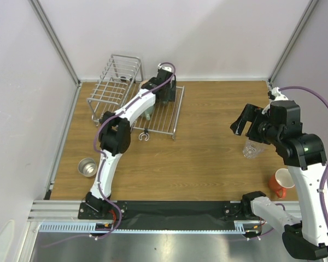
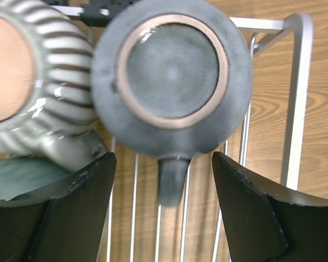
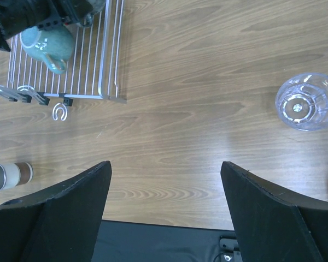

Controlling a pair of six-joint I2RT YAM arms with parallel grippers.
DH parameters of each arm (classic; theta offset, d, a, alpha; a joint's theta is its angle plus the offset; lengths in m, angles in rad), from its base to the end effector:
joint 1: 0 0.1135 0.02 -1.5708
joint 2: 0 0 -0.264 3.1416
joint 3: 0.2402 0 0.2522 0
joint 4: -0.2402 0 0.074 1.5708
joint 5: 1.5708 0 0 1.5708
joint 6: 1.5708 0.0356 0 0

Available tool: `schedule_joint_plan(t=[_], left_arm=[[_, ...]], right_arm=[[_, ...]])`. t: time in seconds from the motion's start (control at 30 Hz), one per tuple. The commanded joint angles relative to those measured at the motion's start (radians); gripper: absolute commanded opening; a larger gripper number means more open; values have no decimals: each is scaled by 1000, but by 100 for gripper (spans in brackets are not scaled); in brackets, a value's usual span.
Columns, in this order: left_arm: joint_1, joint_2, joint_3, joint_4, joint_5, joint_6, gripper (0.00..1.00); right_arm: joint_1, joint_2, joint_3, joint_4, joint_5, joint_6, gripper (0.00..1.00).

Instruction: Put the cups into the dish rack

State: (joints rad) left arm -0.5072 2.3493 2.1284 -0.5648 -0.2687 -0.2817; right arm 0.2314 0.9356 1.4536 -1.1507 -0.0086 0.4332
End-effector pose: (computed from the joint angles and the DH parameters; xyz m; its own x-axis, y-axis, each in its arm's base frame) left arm 0.4715 -0.2512 0.2297 -0.6785 0.0704 -0.7312 0.1204 0.9926 -0.0161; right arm 0.1312 0.0312 0.4346 -0.6215 0.2848 -0.7298 0.0273 0.9389 0.3431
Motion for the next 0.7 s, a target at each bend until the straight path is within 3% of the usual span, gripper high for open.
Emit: schedule_joint_plan(t=[0.0, 0.67], left_arm=[[10, -105, -18, -17, -43, -23, 78], [-53, -334, -166, -83, -33, -91, 82]], right_arm=[[-4, -14, -6, 39, -4, 16, 88], [-7, -40, -53, -37, 76, 94, 89]])
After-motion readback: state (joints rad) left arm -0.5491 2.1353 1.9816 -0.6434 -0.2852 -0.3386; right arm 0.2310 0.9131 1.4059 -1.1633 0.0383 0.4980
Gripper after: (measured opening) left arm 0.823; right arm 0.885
